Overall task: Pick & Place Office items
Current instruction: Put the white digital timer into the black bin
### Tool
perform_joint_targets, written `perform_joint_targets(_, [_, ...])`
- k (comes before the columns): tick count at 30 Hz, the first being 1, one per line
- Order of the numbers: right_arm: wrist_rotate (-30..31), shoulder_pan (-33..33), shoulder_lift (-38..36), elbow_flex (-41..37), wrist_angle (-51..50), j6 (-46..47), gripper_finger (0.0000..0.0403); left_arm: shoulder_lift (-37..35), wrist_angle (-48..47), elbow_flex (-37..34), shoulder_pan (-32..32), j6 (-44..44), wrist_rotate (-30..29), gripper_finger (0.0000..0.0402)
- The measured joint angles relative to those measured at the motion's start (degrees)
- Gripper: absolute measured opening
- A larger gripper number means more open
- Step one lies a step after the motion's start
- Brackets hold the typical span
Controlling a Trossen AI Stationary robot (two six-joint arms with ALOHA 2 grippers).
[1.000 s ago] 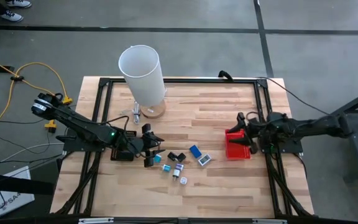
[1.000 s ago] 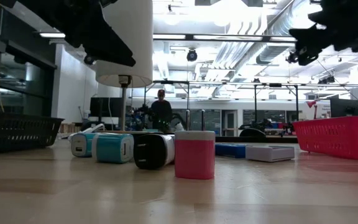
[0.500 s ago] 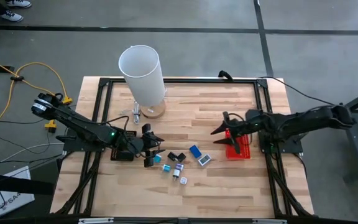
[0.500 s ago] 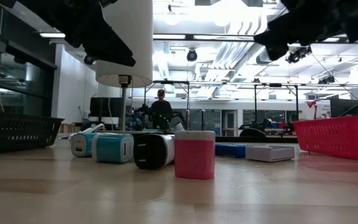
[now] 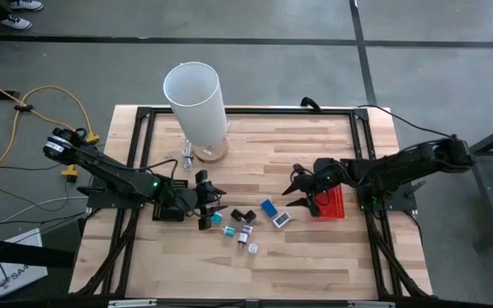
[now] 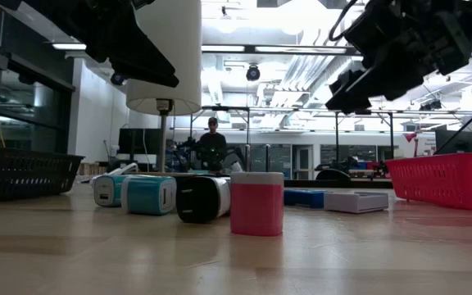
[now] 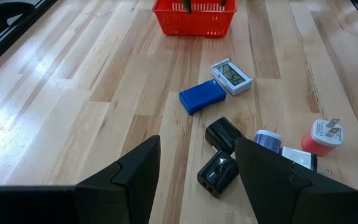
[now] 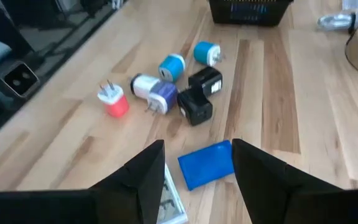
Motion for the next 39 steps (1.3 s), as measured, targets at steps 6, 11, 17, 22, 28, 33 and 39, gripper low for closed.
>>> perform_joint_targets(6, [4.68,4.65,2.56,5.23,-7.96,-4.48,0.0174,0.0,0.31,0.0,0.0,0.0,0.0,0.0203])
perform_joint_targets(11, [8.79,8.49,5.24,11.33,-17.91,-9.22,0.0174,0.0,0.34,0.0,0.0,0.01,0.0,0.0203])
perform_joint_targets(17, [9.84,9.25,10.46,12.2,-19.82,-11.77,0.0174,0.0,0.51,0.0,0.0,0.0,0.0,0.0203])
perform_joint_targets(22, [9.35,9.21,15.32,12.2,-18.61,-11.58,0.0174,0.0,0.9,0.0,0.0,0.02,0.0,0.0203])
perform_joint_targets(28, [6.17,9.25,19.44,12.2,-16.61,-11.56,0.0174,0.0,0.88,0.0,-0.02,0.0,0.0,0.0203])
perform_joint_targets(33, [5.83,9.25,21.81,12.17,-15.43,-11.56,0.0174,0.0,1.12,-0.01,0.0,0.0,0.0,0.0203])
perform_joint_targets(39, [6.85,9.25,22.29,12.17,-14.51,-11.56,0.0174,0.0,1.13,0.0,0.0,0.0,0.0,0.0203])
